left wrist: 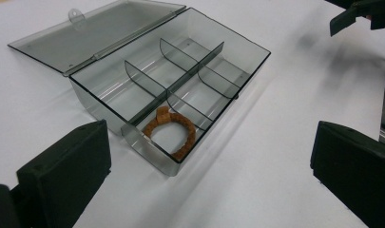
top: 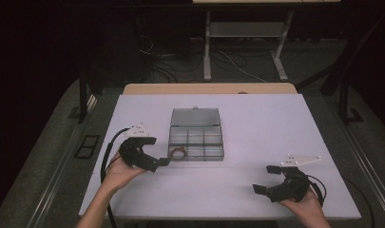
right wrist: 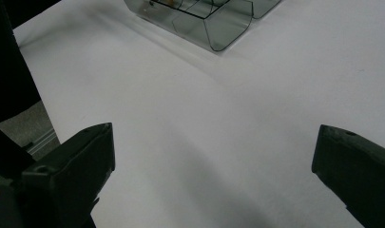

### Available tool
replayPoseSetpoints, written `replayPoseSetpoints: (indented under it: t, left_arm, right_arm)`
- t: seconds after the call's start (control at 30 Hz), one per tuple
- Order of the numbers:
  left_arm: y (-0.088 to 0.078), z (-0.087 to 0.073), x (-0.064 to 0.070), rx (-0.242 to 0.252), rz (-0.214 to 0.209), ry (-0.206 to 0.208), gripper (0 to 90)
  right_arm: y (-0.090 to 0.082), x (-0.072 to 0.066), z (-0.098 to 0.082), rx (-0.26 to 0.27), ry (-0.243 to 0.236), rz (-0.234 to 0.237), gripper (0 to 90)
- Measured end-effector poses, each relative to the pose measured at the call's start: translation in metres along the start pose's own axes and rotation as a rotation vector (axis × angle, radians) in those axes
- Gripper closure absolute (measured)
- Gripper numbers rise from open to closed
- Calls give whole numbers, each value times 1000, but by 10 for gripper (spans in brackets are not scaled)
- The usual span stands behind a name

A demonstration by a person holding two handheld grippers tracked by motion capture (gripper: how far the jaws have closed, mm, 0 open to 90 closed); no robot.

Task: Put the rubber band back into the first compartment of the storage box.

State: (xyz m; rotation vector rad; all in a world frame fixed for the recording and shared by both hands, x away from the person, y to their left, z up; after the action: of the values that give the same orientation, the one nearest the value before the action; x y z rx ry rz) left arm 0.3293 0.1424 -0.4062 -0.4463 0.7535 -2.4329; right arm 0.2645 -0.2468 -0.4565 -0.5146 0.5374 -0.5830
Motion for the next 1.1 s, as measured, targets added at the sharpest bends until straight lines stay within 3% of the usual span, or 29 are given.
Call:
replayPoseSetpoints:
  t: [0.23, 0.73, 1.1]
  left_arm:
    - [-3, -9, 10, 24, 4, 8, 0]
    - [4, -33, 25, 53, 1, -26, 0]
    - [17, -49, 32, 35, -21, -38, 0]
  right_arm:
    - [0, 0, 0, -1, 0, -1, 7]
    - [-1, -1, 0, 0, 5, -1, 7]
    - [-1, -2, 0, -3, 10, 2, 7]
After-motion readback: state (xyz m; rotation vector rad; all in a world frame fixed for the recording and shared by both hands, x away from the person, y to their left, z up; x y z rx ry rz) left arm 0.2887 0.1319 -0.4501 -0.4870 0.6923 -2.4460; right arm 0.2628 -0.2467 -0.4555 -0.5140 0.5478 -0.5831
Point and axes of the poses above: each handheld gripper's, and its own axes: y roughly forward along the jaws, z roughly out of its top, x roughly to its right, the point moved 5 cm from there along y, roughly forward along the jaws, and after that the axes turned 2 degrees about z, right-handed, at the moved point
